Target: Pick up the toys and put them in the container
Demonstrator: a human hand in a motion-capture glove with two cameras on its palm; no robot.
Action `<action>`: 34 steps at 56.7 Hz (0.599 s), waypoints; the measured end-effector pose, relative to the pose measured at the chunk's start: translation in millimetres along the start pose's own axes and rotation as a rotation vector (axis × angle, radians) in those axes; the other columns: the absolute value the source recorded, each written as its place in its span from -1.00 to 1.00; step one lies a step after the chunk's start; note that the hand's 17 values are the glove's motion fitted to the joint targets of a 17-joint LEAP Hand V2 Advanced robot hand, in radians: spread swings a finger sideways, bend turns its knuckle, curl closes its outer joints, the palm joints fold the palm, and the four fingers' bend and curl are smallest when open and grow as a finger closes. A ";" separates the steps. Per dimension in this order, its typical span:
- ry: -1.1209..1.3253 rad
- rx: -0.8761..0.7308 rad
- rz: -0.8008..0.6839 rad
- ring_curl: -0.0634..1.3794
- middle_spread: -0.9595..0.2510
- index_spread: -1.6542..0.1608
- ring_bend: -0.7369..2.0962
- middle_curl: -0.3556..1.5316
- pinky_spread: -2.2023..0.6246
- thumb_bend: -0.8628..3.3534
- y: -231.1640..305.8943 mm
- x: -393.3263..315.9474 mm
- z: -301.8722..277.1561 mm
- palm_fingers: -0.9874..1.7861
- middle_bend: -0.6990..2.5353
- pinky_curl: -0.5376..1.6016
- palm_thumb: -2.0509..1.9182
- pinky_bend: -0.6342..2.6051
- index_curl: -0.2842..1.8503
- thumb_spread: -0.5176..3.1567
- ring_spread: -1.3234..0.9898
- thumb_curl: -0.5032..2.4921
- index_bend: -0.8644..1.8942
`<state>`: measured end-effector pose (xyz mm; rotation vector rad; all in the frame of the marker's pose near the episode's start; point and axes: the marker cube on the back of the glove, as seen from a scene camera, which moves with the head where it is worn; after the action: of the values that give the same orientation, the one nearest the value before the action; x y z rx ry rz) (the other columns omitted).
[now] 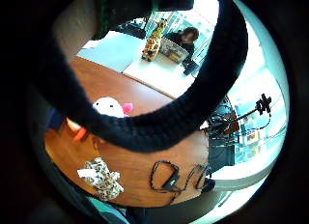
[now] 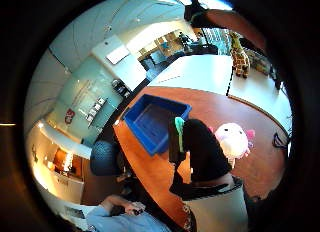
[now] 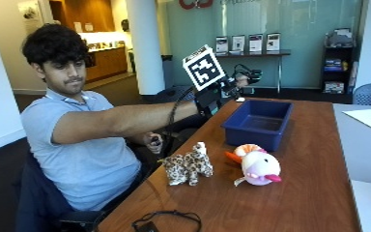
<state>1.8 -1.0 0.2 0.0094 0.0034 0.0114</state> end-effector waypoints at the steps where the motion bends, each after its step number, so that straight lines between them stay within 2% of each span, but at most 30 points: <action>1: -0.001 0.001 0.003 -0.92 0.54 0.65 -0.40 -0.61 0.58 -0.57 -0.1 0.1 0.2 -0.19 -0.49 -0.41 0.05 -0.32 -0.68 -0.47 0.11 -0.66 -0.17; 9: 0.036 -0.026 0.022 -0.88 0.51 0.52 -0.37 -0.56 0.60 -0.58 0.4 4.0 7.5 -0.27 -0.47 -0.32 0.04 -0.23 -0.60 -0.19 0.09 -0.62 -0.14; 20: 0.002 -0.105 0.065 -0.83 0.49 0.45 -0.35 -0.49 0.61 -0.59 3.4 9.8 28.0 -0.31 -0.47 -0.27 0.03 -0.19 -0.54 -0.03 0.08 -0.57 -0.13; 34: 0.005 -0.484 0.253 -0.79 0.52 0.42 -0.38 -0.46 0.62 -0.60 22.8 19.2 131.0 -0.38 -0.49 -0.22 0.03 -0.11 -0.50 0.03 0.10 -0.53 -0.16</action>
<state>21.2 20.8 131.3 -0.4743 0.0048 0.2651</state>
